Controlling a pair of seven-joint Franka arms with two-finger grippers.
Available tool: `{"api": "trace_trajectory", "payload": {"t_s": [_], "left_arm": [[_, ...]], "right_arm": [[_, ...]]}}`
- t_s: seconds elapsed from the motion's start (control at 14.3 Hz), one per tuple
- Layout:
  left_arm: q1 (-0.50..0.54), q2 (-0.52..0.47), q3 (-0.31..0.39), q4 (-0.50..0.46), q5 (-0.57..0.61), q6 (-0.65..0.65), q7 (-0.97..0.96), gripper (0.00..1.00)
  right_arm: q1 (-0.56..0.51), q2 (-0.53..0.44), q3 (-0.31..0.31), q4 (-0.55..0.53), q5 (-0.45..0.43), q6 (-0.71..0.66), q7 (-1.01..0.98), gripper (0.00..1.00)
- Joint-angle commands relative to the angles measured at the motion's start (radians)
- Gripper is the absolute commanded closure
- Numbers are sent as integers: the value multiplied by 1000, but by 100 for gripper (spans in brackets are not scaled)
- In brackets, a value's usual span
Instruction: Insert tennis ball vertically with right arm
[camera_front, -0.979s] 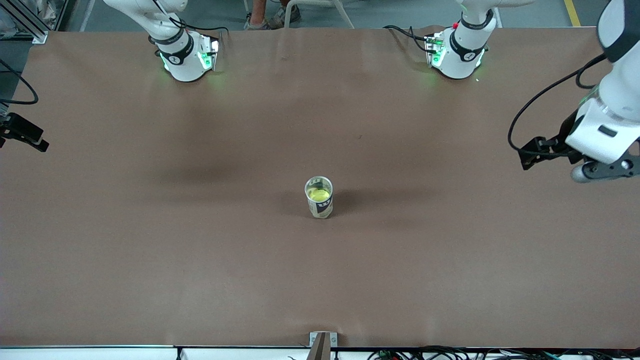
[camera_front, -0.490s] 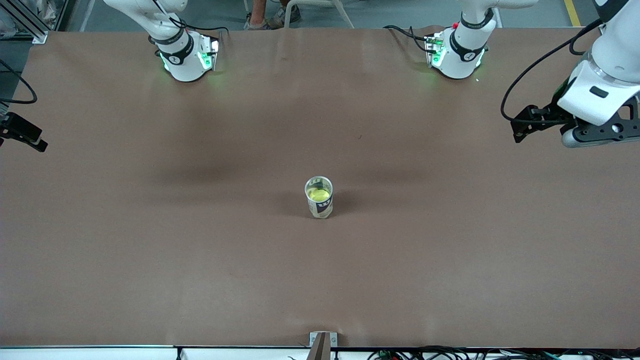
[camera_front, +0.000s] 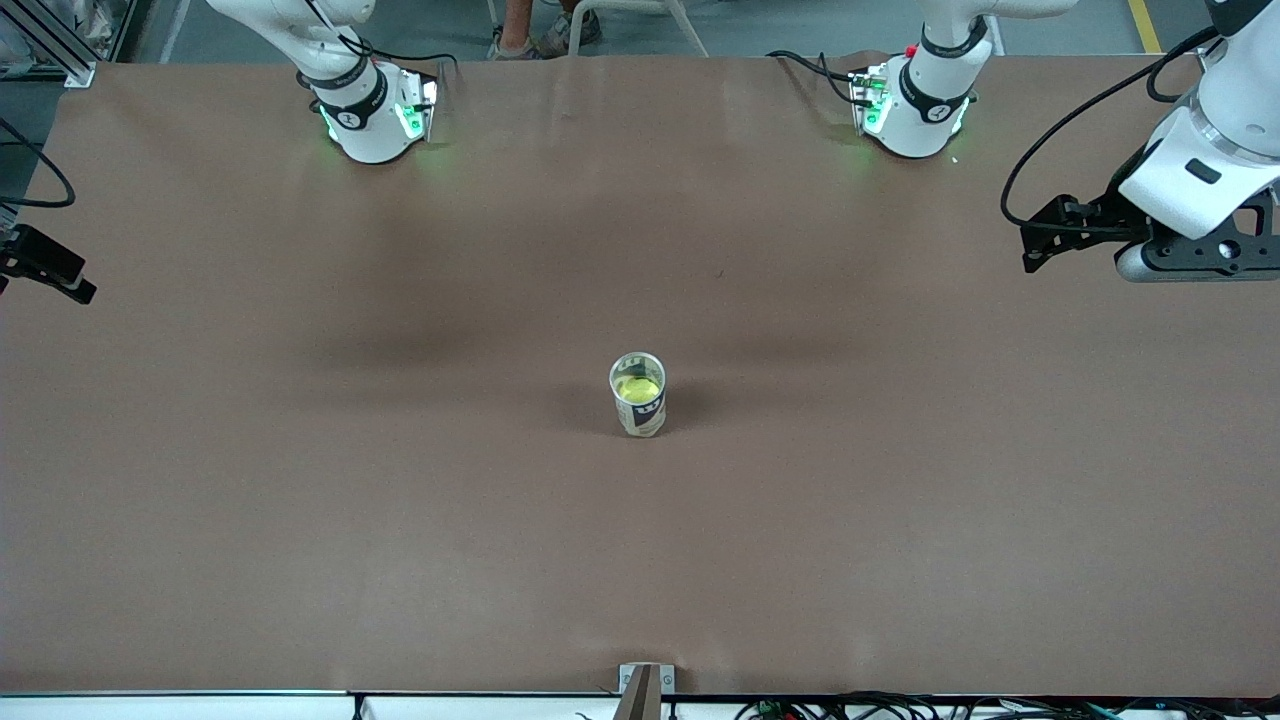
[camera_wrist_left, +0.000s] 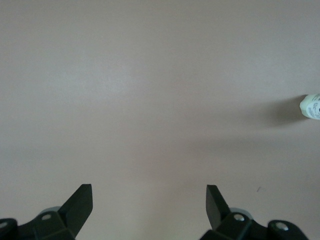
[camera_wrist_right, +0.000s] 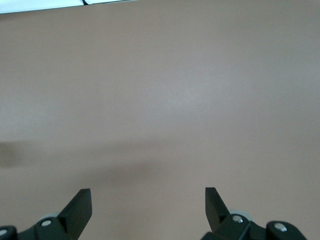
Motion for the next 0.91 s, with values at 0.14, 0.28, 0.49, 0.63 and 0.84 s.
{"api": "trace_trajectory", "payload": {"t_s": [0.14, 0.28, 0.49, 0.63, 0.84], "left_arm": [[-11, 9, 0, 23, -9, 1, 17, 0], [-9, 19, 0, 38, -6, -16, 20, 0], [-12, 19, -2, 41, -3, -23, 20, 0], [-9, 19, -2, 41, -3, -23, 20, 0], [-8, 17, 0, 43, 0, -26, 20, 0]], "right_arm": [[-10, -16, 18, -7, -20, -1, -5, 0], [-10, -16, 20, -7, -20, -1, -5, 0], [-9, -16, 20, -7, -20, -1, -5, 0], [-9, -16, 20, -7, -20, -1, -5, 0], [-10, -16, 18, -7, -20, -1, -5, 0]]}}
